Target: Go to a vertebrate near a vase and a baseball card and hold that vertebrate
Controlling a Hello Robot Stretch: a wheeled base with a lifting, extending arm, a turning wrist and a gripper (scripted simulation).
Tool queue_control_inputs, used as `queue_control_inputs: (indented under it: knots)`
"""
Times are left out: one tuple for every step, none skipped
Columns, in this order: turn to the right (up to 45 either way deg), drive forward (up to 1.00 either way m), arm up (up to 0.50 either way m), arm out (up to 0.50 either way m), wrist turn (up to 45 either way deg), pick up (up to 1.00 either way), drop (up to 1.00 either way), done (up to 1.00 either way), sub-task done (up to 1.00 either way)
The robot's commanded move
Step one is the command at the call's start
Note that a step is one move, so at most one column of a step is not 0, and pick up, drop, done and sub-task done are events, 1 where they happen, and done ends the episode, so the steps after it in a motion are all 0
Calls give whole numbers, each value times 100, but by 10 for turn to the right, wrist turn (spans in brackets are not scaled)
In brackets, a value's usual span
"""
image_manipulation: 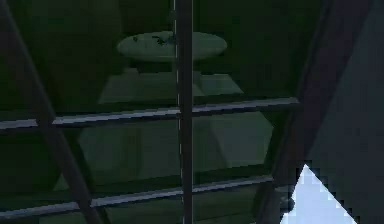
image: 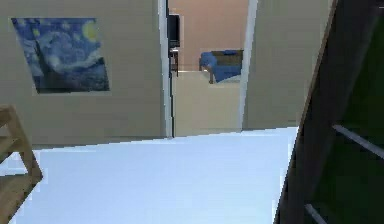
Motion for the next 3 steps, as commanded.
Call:
queue_control_inputs:
  knots:
    - [0, 75, 0, 0, 0, 0, 0, 0, 0]
    - [60, 0, 0, 0, 0, 0, 0, 0, 0]
    - [0, 100, 0, 0, 0, 0, 0, 0, 0]
